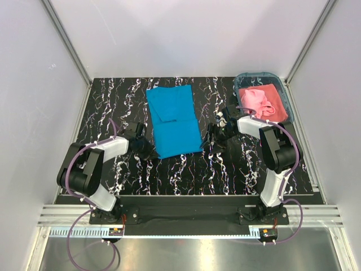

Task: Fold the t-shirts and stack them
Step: Fold the tshirt

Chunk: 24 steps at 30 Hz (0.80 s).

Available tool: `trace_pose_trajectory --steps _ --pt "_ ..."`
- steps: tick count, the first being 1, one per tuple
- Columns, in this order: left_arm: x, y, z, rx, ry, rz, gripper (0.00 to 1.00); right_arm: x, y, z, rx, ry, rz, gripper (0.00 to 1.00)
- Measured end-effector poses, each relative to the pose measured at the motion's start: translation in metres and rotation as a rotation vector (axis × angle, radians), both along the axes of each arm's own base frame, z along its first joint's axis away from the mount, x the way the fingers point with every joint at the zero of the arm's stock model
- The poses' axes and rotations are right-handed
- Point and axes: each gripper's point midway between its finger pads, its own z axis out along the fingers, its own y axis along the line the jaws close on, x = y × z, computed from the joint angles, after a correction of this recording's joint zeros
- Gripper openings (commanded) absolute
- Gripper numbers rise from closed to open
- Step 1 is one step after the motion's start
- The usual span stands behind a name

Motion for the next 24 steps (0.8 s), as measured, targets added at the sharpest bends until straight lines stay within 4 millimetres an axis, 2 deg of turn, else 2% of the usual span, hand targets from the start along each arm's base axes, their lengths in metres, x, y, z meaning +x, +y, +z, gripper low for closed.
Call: trace_pose_trajectory --steps 9,15,21,24 --pt "0.001 0.001 0.000 0.013 0.002 -0.019 0.00 0.010 0.014 -0.002 0.059 0.019 -0.054 0.63" --pt "0.001 0.001 0.000 0.016 -0.001 -0.028 0.00 0.007 0.018 -0.004 0.079 0.034 -0.071 0.57" --pt "0.001 0.001 0.000 0.017 -0.003 -0.032 0.00 0.008 0.022 -0.007 0.100 0.063 -0.100 0.54" --pt "0.000 0.001 0.000 0.018 -0.003 -0.034 0.00 0.009 0.024 -0.008 0.108 0.072 -0.110 0.49"
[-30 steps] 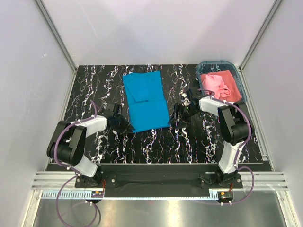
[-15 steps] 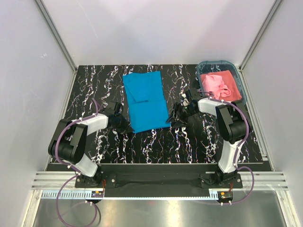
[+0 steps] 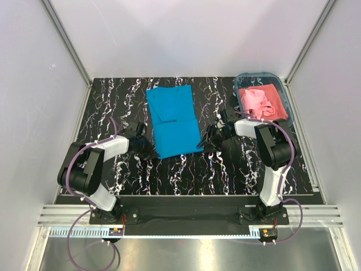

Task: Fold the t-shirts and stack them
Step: Fold the tshirt

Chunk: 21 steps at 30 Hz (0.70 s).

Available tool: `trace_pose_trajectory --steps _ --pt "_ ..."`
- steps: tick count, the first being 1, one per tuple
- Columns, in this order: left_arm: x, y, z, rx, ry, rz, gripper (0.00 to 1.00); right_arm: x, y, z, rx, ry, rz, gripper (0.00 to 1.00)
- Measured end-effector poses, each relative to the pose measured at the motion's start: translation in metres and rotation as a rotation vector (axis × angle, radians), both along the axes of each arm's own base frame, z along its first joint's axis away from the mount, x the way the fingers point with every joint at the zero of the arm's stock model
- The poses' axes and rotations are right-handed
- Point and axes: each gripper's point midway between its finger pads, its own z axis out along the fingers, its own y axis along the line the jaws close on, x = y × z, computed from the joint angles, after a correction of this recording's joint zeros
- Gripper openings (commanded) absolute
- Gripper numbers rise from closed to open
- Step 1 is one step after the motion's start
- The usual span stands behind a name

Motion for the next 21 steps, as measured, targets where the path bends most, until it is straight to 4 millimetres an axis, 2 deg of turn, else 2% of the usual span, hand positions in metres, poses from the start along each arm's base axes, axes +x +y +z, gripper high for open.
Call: trace_pose_trajectory --steps 6,7,8,11,18,21 --pt "0.000 0.000 0.000 0.001 -0.001 -0.002 0.00 0.002 0.001 -0.005 -0.004 0.015 -0.021 0.28" --pt "0.000 0.000 0.000 0.001 -0.001 -0.002 0.00 0.003 0.000 -0.007 -0.010 0.015 -0.024 0.23" --pt "0.000 0.000 0.000 0.001 -0.002 -0.005 0.00 0.003 0.000 -0.008 -0.015 0.013 -0.026 0.13" --pt "0.000 0.000 0.000 0.008 -0.003 -0.019 0.00 0.005 -0.001 -0.011 -0.035 0.002 -0.030 0.01" --pt "-0.004 0.004 0.000 0.046 -0.001 -0.068 0.00 0.004 -0.001 -0.011 -0.056 -0.028 0.005 0.00" --pt "-0.011 0.005 0.003 0.072 -0.003 -0.098 0.00 -0.003 -0.001 -0.009 -0.087 -0.043 0.033 0.00"
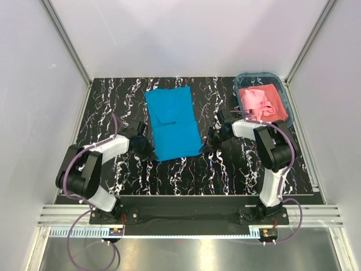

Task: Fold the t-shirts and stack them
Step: Fold the tshirt

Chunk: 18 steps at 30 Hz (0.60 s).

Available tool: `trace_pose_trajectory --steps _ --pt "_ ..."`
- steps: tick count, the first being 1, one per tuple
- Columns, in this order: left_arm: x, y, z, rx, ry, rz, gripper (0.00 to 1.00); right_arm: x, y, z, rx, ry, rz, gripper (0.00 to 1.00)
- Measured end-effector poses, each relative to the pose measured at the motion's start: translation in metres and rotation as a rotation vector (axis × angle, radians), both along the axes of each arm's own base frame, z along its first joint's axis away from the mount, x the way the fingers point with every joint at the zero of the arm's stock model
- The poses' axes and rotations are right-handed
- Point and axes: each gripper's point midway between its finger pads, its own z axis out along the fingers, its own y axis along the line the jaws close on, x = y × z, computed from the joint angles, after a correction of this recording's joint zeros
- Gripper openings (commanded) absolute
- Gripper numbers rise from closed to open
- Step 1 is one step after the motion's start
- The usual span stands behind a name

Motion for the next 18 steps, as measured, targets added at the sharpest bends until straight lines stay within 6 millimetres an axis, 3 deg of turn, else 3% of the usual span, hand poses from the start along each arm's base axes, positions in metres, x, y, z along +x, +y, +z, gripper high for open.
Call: trace_pose_trajectory --steps 5,12,18 --pt "-0.027 -0.001 0.013 0.040 -0.036 -0.052 0.00 -0.037 0.003 0.014 -0.047 -0.019 0.053 0.00" --pt "-0.108 -0.017 0.019 0.048 -0.051 -0.156 0.00 -0.128 0.007 0.033 -0.075 -0.038 0.151 0.00" --pt "-0.162 -0.020 0.028 -0.001 -0.066 -0.169 0.00 -0.181 -0.009 0.050 -0.066 -0.052 0.134 0.00"
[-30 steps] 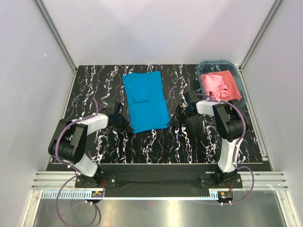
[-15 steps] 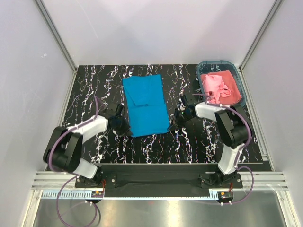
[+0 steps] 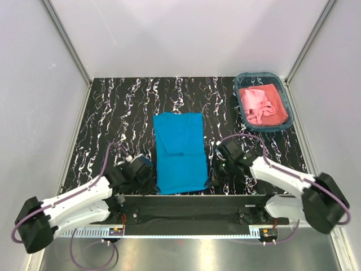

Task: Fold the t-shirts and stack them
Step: Fold the tshirt

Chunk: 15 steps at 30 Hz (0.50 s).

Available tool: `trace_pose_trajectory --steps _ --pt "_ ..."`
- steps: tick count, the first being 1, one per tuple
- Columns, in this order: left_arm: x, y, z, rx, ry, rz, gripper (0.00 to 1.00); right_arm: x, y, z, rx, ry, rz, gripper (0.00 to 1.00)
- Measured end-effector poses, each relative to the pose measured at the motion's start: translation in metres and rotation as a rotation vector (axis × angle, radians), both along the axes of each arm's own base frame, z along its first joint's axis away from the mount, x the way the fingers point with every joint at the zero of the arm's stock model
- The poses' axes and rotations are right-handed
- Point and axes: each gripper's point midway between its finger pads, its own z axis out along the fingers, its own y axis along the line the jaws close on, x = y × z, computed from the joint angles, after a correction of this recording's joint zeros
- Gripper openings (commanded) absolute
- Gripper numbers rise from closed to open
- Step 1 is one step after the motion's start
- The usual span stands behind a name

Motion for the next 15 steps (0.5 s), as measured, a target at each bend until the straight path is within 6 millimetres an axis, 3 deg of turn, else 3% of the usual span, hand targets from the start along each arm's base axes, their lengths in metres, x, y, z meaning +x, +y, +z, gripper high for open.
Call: trace_pose_trajectory --steps 11,15 --pt "-0.042 0.000 0.014 0.007 0.009 -0.012 0.00 -0.048 0.000 0.028 0.038 -0.023 0.000 0.00" --pt "-0.042 -0.006 0.040 -0.003 -0.014 -0.013 0.00 -0.052 -0.008 0.031 0.009 -0.020 -0.025 0.00"
